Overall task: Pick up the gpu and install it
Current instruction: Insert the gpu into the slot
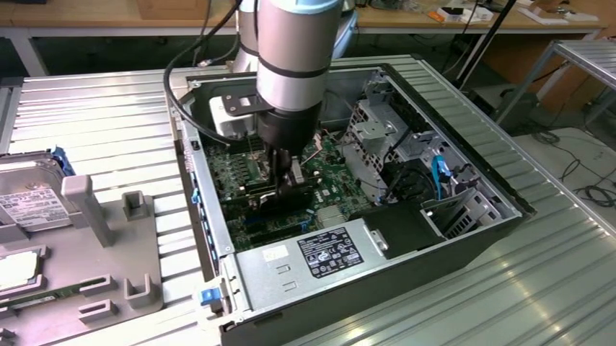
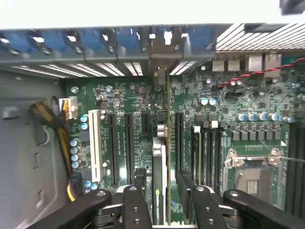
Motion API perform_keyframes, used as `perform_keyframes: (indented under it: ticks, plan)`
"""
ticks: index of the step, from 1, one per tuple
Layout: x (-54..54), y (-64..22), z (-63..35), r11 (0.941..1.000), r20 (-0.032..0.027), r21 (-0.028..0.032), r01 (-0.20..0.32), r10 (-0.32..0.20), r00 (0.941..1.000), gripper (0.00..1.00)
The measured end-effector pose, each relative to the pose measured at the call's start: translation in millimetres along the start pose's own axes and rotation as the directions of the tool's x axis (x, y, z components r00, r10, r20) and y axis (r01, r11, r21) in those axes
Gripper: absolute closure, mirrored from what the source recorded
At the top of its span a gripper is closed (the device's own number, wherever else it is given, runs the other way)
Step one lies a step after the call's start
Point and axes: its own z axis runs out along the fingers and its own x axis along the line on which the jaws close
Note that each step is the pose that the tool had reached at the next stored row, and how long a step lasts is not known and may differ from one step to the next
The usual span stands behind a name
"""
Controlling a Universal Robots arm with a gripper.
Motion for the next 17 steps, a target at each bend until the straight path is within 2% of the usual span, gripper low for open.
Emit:
perform_keyframes:
  ticks: [1, 8, 12, 17]
  plan:
    - [-0.1, -0.3, -7.5, 1.0000, -0.0020, -0.0003, 0.000, 0.000, 1.0000, 0.60]
    - [-0.3, -0.3, -8.1, 1.0000, -0.0024, 0.0000, 0.000, 0.000, 1.0000, 0.60]
    - [-0.3, -0.3, -8.4, 1.0000, -0.0024, 0.0000, 0.000, 0.000, 1.0000, 0.89]
    - [-0.3, -0.3, -8.7, 1.0000, -0.0024, 0.0000, 0.000, 0.000, 1.0000, 0.89]
